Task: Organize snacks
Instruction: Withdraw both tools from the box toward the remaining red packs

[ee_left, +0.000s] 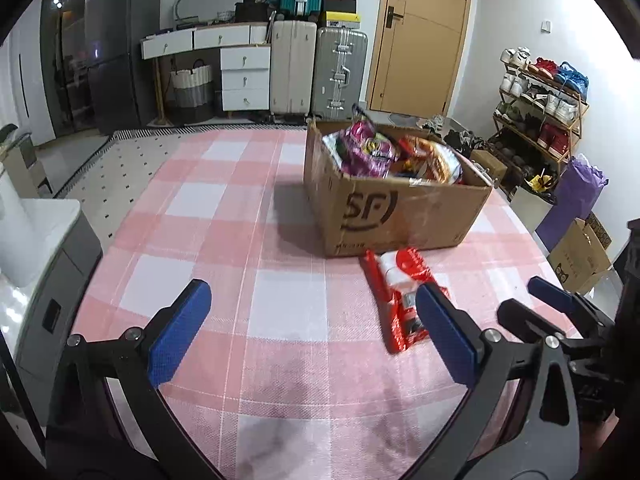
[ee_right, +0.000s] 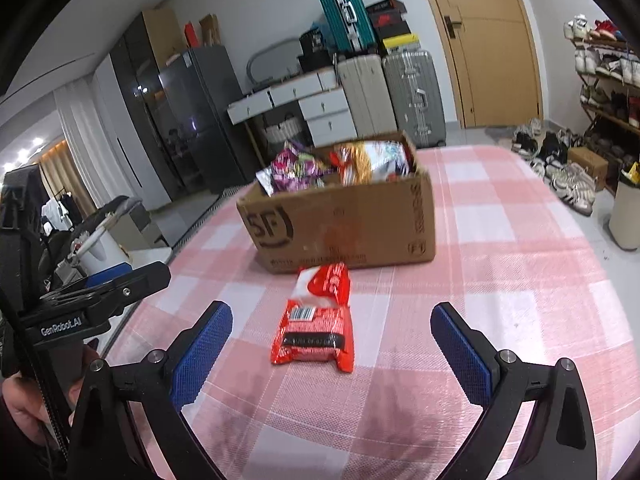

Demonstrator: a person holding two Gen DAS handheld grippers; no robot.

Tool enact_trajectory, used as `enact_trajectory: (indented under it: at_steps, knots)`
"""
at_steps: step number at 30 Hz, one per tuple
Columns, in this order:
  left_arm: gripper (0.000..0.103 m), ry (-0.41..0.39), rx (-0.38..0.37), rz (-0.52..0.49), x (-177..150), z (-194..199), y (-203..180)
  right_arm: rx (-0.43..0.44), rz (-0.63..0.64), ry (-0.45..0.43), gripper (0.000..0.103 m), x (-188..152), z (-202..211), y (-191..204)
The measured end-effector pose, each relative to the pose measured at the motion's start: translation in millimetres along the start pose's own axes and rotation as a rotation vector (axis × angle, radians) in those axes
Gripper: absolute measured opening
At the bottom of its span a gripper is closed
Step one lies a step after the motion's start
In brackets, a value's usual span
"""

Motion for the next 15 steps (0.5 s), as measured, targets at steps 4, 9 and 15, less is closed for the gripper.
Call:
enact_trajectory:
  at_steps: [4, 9, 15]
  knots:
    - [0.102, 0.031, -0.020, 0.032, -12.0, -18.1, 7.6, 0.006, 0.000, 0.050, 0.101, -6.2, -23.8, 0.6]
    - [0.102, 0.061, -0.025, 0.055, -27.2, -35.5, 17.7, 0.001, 0.001, 0.102, 0.101, -11.3, -47.8, 2.5]
    - [0.102, 0.084, -0.038, 0.074, -39.7, -49.8, 20.9, -0.004, 0.019, 0.132, 0.101, -16.4, -68.0, 7.5]
Point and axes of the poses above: each gripper's, at about its wrist camera, not at the fingertips, and z roughly against the way its jaws point, y to its left, x to its top, the point moved 6 cm from there along -z, roughly the way its jaws point, and after that the axes turned 4 degrees about -z, right-handed, at the moved point
